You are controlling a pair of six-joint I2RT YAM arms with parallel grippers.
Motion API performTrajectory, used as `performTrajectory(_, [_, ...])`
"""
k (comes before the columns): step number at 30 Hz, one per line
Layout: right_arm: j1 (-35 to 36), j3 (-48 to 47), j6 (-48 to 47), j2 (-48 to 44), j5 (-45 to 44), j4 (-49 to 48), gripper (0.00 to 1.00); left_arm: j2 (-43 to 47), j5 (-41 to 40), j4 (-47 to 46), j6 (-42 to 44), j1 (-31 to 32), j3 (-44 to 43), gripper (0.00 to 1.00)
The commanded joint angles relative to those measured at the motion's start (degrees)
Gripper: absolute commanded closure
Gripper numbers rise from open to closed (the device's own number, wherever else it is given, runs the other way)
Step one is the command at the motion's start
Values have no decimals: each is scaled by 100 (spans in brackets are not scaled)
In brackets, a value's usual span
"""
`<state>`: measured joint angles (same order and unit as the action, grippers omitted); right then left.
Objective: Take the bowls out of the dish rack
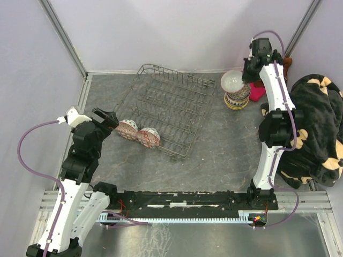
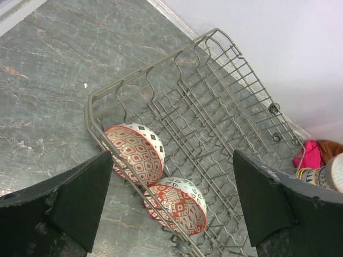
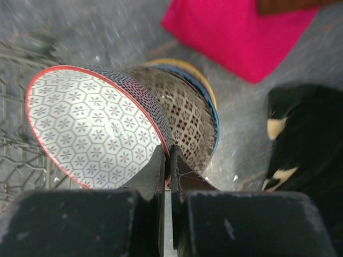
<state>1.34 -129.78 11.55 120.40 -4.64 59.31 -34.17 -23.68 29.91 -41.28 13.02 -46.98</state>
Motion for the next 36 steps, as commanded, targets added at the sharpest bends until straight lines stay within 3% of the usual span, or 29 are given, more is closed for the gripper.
performTrajectory(1, [-136, 672, 352, -713, 803, -499, 99, 8, 66, -214, 70, 16, -94, 1])
performTrajectory(10, [-204, 1173, 364, -913, 864, -746, 99, -2, 95, -243, 26, 23, -30, 1])
performTrajectory(36, [-415, 1228, 270, -804, 163, -488, 99, -72, 48, -291, 41, 15, -38, 1])
